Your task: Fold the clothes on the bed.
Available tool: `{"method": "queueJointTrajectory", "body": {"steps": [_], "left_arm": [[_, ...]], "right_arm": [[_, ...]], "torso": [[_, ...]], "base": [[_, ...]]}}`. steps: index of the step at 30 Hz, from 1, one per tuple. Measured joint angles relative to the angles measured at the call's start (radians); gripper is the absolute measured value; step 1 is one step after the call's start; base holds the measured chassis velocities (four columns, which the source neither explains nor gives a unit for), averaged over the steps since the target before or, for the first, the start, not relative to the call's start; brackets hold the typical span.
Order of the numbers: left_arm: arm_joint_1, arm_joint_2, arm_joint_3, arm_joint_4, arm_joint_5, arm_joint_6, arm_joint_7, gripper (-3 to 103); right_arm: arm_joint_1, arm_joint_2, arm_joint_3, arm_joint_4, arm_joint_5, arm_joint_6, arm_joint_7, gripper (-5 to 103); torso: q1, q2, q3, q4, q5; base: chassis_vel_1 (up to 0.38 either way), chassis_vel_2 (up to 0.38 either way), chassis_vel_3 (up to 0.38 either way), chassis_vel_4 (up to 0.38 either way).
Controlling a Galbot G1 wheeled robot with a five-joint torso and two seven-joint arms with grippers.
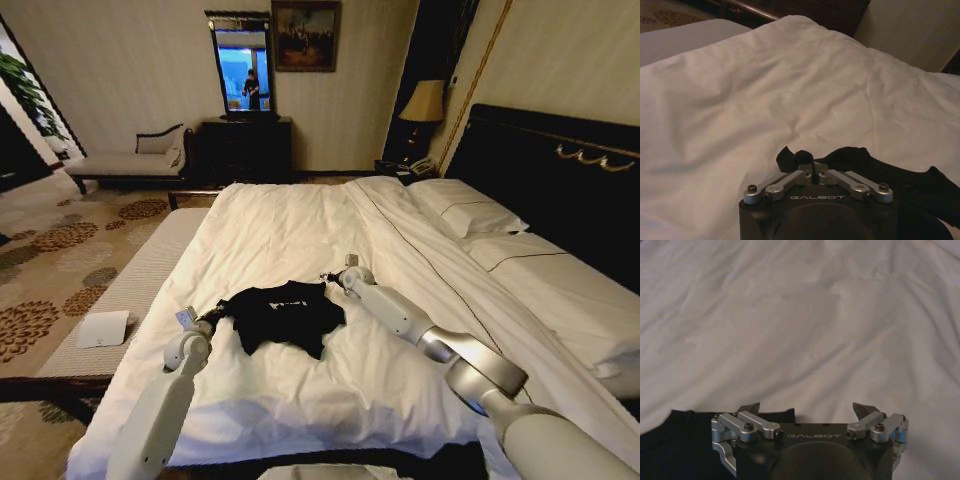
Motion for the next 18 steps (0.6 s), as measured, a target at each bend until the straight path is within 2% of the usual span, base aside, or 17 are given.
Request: {"method": "queueJointTrajectory", "body": {"steps": [15,16,18], "left_arm": [[0.018,0.002,-0.007,-0.038,0.0,0.003,0.0,1],[0.018,0.002,-0.007,-0.043,-0.004,0.007,-0.001,1],[0.018,0.002,-0.008,-0.049,-0.01,0.012,-0.003,1]], "right_arm": [[0.034,0.101,-0.012,-0.186,-0.122,0.016,-0.067,100],[0.038,0.106,-0.013,-0.199,-0.134,0.016,-0.078,103],[0.042,0.11,-0.013,-0.213,-0.147,0.014,-0.09,99]], "torso": [[0.0,0.0,0.0,0.0001,0.0],[0.0,0.0,0.0,0.0003,0.0],[0.0,0.0,0.0,0.0003,0.0]], "base": [[0.0,0.0,0.0,0.0],[0.0,0.0,0.0,0.0],[0.0,0.0,0.0,0.0]]}}
